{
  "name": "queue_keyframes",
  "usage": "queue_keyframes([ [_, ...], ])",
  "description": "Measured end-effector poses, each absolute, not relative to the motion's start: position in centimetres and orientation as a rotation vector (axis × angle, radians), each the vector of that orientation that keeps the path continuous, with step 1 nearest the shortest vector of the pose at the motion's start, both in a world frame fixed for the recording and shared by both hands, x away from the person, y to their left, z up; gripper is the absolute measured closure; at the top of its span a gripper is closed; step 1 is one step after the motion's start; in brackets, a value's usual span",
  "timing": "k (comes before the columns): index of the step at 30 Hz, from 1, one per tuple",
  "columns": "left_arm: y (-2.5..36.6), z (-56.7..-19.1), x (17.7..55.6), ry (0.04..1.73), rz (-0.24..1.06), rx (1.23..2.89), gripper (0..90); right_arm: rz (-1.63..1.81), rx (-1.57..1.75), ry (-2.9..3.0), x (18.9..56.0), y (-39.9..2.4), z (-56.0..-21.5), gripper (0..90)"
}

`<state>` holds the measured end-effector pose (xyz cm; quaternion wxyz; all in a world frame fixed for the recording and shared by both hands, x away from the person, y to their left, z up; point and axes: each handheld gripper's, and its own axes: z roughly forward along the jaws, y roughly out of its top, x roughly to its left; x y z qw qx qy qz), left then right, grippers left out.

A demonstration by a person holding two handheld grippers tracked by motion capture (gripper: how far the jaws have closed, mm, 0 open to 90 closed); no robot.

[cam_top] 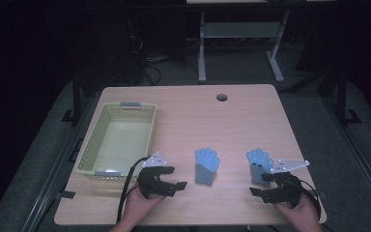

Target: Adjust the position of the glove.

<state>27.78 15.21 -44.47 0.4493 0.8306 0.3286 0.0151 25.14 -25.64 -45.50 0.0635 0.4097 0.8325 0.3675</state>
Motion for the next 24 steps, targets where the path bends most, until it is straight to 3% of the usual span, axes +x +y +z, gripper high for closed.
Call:
queue_keyframes([
  [11,15.5,-44.4,28.0,0.8,0.055,2.061,21.2,1.152,1.233,2.497,25.3,-25.8,-44.7,25.9],
  [24,16.3,-44.1,28.2,0.82,0.055,2.023,21.4,1.058,1.299,2.479,28.2,-27.4,-43.3,31.9],
])
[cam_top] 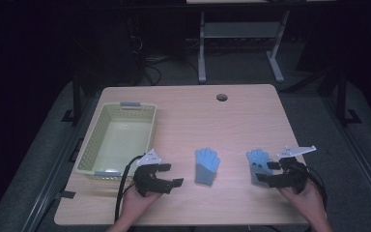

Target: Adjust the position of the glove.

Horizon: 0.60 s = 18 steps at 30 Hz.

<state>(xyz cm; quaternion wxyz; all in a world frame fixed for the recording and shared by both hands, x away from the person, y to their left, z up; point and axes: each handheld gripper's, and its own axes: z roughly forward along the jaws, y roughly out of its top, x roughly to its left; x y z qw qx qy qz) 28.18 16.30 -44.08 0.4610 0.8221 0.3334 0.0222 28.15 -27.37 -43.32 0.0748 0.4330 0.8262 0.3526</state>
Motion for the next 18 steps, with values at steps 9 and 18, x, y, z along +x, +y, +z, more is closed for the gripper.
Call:
queue_keyframes([
  [9,16.1,-44.0,28.0,0.806,0.051,2.021,21.3,0.981,1.329,2.498,30.6,-27.6,-43.4,39.0],
  [18,15.9,-44.2,28.0,0.798,0.041,2.031,21.2,0.864,1.355,2.523,31.8,-27.1,-44.1,45.7],
])
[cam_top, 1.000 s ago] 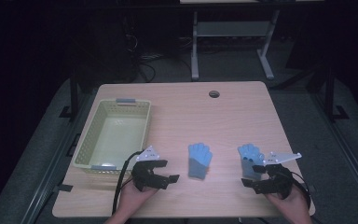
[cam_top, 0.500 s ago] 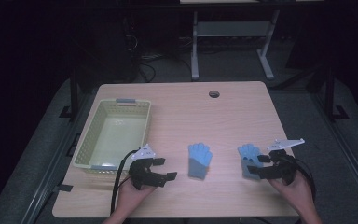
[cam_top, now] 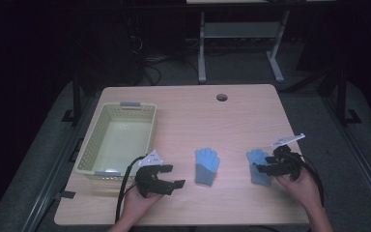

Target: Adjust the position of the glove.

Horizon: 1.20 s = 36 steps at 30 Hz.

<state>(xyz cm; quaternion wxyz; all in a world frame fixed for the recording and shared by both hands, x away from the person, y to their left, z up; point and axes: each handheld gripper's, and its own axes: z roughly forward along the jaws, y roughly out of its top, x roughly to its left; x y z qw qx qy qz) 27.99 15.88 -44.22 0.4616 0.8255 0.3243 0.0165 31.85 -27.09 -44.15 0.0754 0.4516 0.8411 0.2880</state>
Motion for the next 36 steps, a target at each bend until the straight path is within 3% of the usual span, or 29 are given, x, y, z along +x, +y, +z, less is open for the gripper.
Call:
queue_keyframes([
  [13,15.7,-44.4,28.0,0.798,0.037,2.035,21.2,0.756,1.324,2.534,31.9,-26.5,-45.1,62.4],
  [22,15.7,-44.5,27.9,0.802,0.033,2.034,21.3,0.728,1.312,2.533,31.9,-26.1,-45.1,81.0],
  [36,16.1,-44.3,27.9,0.809,0.041,2.023,21.4,0.797,1.33,2.516,31.4,-25.4,-43.1,83.4],
])
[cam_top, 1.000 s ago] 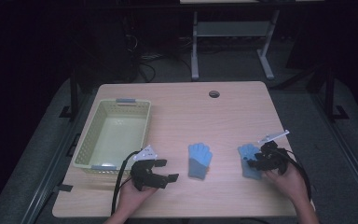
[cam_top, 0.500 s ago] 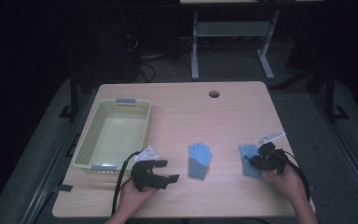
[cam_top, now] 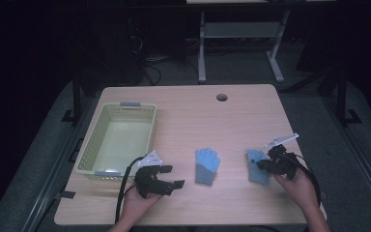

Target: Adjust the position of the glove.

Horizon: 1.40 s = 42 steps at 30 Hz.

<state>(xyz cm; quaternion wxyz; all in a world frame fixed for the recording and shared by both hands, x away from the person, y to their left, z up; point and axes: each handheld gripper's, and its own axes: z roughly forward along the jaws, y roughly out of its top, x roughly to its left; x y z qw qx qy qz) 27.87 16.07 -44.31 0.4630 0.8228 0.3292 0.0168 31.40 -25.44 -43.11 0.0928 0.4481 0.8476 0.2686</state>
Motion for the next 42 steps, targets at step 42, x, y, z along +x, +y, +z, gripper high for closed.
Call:
queue_keyframes([
  [42,16.3,-44.2,27.9,0.812,0.05,2.007,21.6,0.926,1.133,2.645,32.3,-13.4,-39.1,82.1],
])
